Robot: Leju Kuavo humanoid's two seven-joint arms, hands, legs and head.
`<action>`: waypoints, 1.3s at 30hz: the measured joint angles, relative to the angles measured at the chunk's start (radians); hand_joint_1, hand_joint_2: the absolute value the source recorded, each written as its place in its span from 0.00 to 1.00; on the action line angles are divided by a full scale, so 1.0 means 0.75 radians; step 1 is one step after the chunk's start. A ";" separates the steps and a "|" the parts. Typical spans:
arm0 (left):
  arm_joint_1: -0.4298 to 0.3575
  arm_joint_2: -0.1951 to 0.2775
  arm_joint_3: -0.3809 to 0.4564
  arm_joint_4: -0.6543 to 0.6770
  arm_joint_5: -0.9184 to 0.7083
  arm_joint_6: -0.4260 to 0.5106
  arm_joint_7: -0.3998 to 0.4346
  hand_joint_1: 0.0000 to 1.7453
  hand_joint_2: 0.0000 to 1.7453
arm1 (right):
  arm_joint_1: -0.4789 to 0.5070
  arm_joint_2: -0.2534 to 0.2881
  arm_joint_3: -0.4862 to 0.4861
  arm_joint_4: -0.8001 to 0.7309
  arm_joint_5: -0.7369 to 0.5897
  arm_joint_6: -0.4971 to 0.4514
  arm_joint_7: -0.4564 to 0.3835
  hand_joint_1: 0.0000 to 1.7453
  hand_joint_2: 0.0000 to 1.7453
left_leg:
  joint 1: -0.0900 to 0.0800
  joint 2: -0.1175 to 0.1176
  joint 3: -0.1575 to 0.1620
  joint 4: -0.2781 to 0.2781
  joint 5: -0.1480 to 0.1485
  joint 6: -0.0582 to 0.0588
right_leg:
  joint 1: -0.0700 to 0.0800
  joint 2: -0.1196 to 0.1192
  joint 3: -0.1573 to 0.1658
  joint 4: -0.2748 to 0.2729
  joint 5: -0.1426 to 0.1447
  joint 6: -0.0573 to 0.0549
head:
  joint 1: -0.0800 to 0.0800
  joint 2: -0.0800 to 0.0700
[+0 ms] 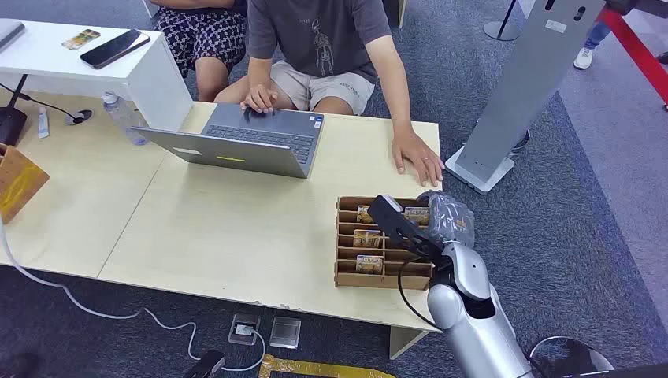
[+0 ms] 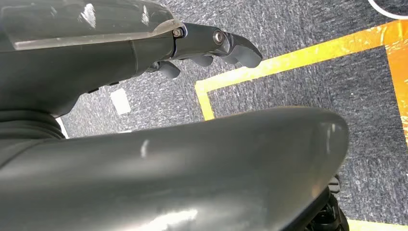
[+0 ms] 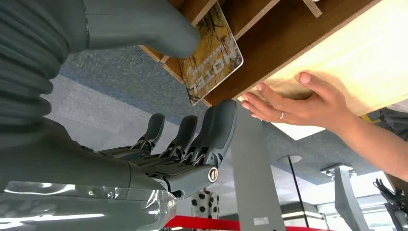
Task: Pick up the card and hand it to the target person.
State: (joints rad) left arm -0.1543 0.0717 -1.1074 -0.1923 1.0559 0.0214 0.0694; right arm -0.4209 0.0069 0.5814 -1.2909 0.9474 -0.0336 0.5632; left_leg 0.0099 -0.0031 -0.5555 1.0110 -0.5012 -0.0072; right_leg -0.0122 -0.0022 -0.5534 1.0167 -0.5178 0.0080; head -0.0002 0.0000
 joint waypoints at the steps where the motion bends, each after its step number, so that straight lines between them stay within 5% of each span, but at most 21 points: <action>1: 0.000 0.000 0.000 0.000 0.000 0.000 0.000 0.00 0.00 | 0.000 0.000 0.000 0.002 -0.001 0.000 -0.001 0.44 1.00 | 0.000 0.000 0.000 0.000 0.000 0.000 | 0.000 0.000 0.000 0.000 0.000 0.000 | 0.000 0.000; 25: 0.000 0.000 0.000 0.000 0.000 0.000 -0.002 0.00 0.00 | -0.002 0.006 0.000 0.061 -0.005 -0.005 -0.012 0.48 1.00 | 0.000 0.000 0.000 0.000 0.000 0.000 | 0.000 0.000 0.000 0.000 0.000 0.000 | 0.000 0.000; 28: 0.000 0.000 0.000 0.000 0.000 0.000 -0.002 0.00 0.00 | -0.002 0.006 0.000 0.062 -0.005 -0.005 -0.012 0.52 1.00 | 0.000 0.000 0.000 0.000 0.000 0.000 | 0.000 0.000 0.000 0.000 0.000 0.000 | 0.000 0.000; 32: 0.000 0.000 0.000 0.000 0.000 0.000 -0.002 0.00 0.00 | -0.003 0.006 0.000 0.062 -0.006 -0.005 -0.012 0.75 1.00 | 0.000 0.000 0.000 0.000 0.000 0.000 | 0.000 0.000 0.000 0.000 0.000 0.000 | 0.000 0.000; 39: 0.001 0.000 0.000 0.000 -0.003 -0.001 -0.002 0.00 0.00 | -0.007 0.006 0.000 0.061 -0.011 -0.011 -0.012 0.91 1.00 | 0.000 0.000 0.000 0.000 0.000 0.000 | 0.000 0.000 0.000 0.000 0.000 0.000 | 0.000 0.000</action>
State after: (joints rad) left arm -0.1538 0.0717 -1.1074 -0.1923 1.0538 0.0210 0.0679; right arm -0.4263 0.0114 0.5815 -1.2451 0.9391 -0.0418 0.5543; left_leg 0.0099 -0.0031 -0.5555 1.0110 -0.5012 -0.0072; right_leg -0.0122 -0.0022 -0.5534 1.0167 -0.5179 0.0080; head -0.0005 0.0000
